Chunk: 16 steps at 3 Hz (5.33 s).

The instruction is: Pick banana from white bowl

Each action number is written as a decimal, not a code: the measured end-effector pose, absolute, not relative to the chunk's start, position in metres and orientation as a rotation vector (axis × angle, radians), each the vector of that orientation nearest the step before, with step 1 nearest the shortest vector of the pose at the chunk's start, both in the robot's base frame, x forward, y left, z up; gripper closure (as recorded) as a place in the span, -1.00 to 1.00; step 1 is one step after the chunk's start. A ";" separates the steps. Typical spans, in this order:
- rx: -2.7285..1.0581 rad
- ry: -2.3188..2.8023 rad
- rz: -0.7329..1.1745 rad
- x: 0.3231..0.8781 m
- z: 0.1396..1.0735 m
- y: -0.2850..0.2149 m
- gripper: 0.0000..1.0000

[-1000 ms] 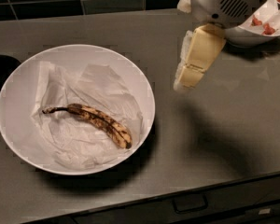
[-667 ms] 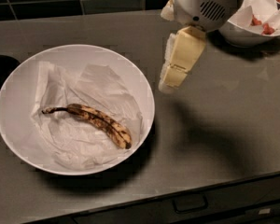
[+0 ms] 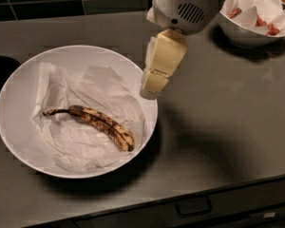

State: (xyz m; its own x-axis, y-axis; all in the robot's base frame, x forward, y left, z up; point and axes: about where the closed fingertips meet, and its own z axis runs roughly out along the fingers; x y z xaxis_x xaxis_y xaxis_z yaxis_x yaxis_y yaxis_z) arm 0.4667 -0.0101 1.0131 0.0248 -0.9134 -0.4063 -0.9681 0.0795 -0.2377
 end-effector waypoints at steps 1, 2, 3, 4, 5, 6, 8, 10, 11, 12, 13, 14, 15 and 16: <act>-1.841 1.901 0.213 0.457 1.008 0.018 -1.00; -1.814 1.937 0.273 0.460 0.989 0.031 -1.00; -1.783 1.989 0.318 0.465 0.963 0.038 -1.00; -1.783 1.989 0.318 0.465 0.963 0.038 -1.00; -1.801 1.955 0.322 0.454 0.967 0.050 -1.00; -1.815 1.908 0.342 0.433 0.971 0.070 -1.00; -1.855 1.825 0.389 0.392 0.976 0.109 -1.00; -1.896 1.882 0.513 0.395 0.932 0.123 -1.00; -1.881 1.910 0.531 0.403 0.918 0.122 -1.00; -1.861 1.953 0.511 0.408 0.908 0.120 -0.94; -1.828 2.004 0.461 0.410 0.904 0.114 -0.60; -1.793 2.045 0.447 0.413 0.895 0.110 -0.38; -1.785 2.063 0.428 0.416 0.890 0.108 -0.40; -1.785 2.083 0.420 0.418 0.883 0.106 -0.42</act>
Offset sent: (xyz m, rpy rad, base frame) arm 0.0004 0.0544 -0.0547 0.0913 0.1388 -0.0444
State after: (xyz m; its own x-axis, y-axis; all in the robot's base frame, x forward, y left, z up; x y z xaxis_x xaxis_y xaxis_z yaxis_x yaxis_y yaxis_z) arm 0.4178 0.1058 0.8827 -0.1333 -0.8793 -0.4573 -0.9878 0.1553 -0.0107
